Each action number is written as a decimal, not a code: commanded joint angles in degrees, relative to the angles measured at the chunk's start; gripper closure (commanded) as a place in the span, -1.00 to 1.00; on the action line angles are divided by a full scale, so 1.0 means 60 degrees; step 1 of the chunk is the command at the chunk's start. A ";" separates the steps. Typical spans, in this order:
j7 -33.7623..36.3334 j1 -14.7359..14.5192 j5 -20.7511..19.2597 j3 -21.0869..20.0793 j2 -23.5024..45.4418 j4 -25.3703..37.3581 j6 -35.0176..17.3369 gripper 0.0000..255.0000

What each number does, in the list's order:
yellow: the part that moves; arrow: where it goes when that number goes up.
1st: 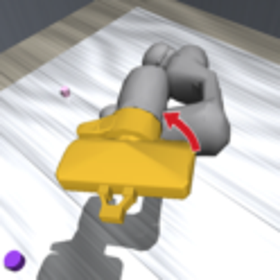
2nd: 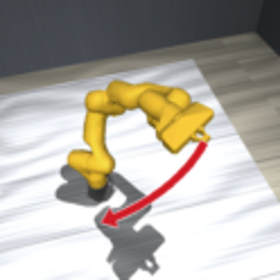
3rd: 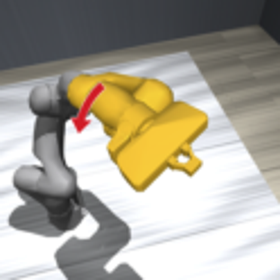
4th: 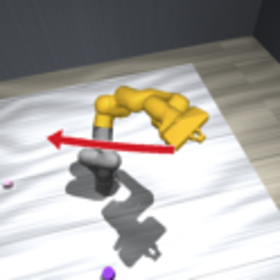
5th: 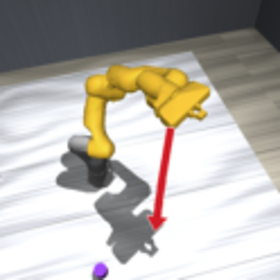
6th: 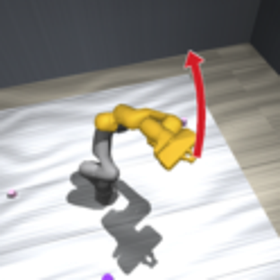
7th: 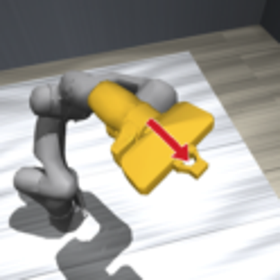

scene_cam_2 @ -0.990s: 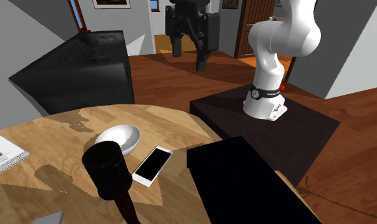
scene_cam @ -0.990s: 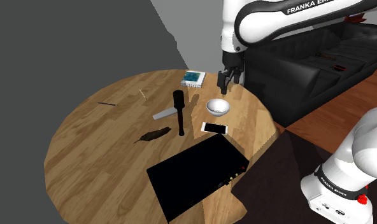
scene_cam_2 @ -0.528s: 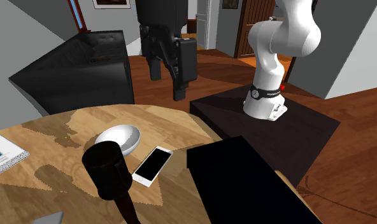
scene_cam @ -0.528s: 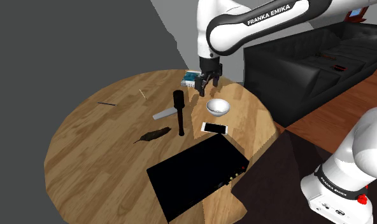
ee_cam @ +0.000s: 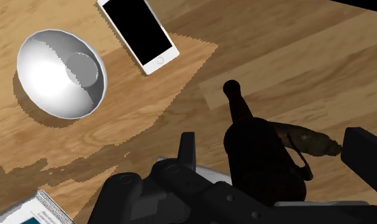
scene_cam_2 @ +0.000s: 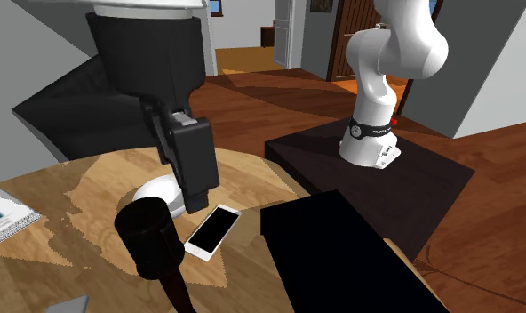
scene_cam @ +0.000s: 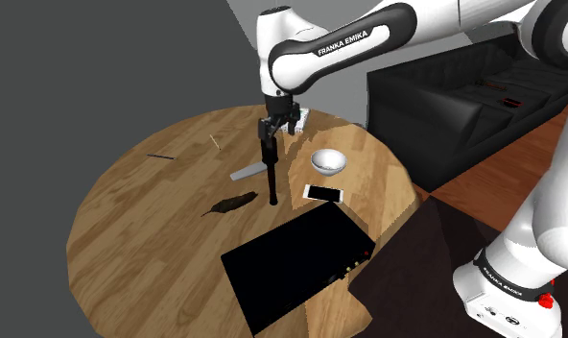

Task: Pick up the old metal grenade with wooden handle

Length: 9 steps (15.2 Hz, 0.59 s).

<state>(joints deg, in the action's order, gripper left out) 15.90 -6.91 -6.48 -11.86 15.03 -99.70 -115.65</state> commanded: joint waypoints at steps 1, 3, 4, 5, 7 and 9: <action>0.0134 -0.0122 -0.0132 -0.0002 0.0744 0.0853 0.0051 -1.00; 0.0179 -0.0165 -0.0174 0.0008 0.0964 0.1001 -0.0034 -1.00; 0.0192 -0.0167 -0.0186 0.0014 0.1001 0.0923 -0.0147 -1.00; 0.0204 -0.0168 -0.0200 0.0019 0.1037 0.0844 -0.0261 -1.00; 0.0230 -0.0171 -0.0228 0.0031 0.1121 0.0706 -0.0481 -1.00; 0.0257 -0.0175 -0.0259 0.0044 0.1210 0.0573 -0.0700 -1.00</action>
<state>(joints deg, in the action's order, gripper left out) 17.37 -7.96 -7.93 -11.64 21.97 -95.78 -119.05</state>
